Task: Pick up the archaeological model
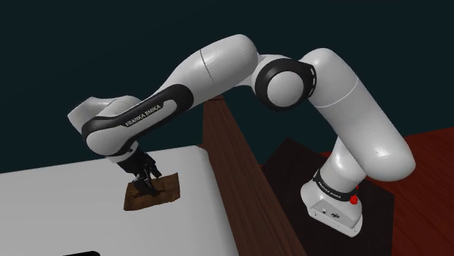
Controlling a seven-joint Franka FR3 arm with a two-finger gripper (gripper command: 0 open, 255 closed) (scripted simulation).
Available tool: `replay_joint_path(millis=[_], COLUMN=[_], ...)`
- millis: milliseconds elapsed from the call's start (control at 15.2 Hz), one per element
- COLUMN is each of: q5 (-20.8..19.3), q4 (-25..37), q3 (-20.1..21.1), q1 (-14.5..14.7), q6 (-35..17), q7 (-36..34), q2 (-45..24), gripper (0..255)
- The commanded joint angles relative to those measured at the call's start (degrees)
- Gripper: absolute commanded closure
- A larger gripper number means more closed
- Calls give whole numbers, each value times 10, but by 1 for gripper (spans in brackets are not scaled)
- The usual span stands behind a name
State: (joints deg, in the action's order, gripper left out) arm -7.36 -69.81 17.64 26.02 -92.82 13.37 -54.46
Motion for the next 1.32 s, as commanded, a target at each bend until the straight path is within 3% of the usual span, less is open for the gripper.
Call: replay_joint_path(millis=[0,594,1254], q5=[0,0,8], q4=[1,1,4], q3=[0,0,7], q1=[1,0,-4], q6=[-1,-1,44], q7=[0,0,-2], q2=[-2,-2,41], gripper=[255,255,255])
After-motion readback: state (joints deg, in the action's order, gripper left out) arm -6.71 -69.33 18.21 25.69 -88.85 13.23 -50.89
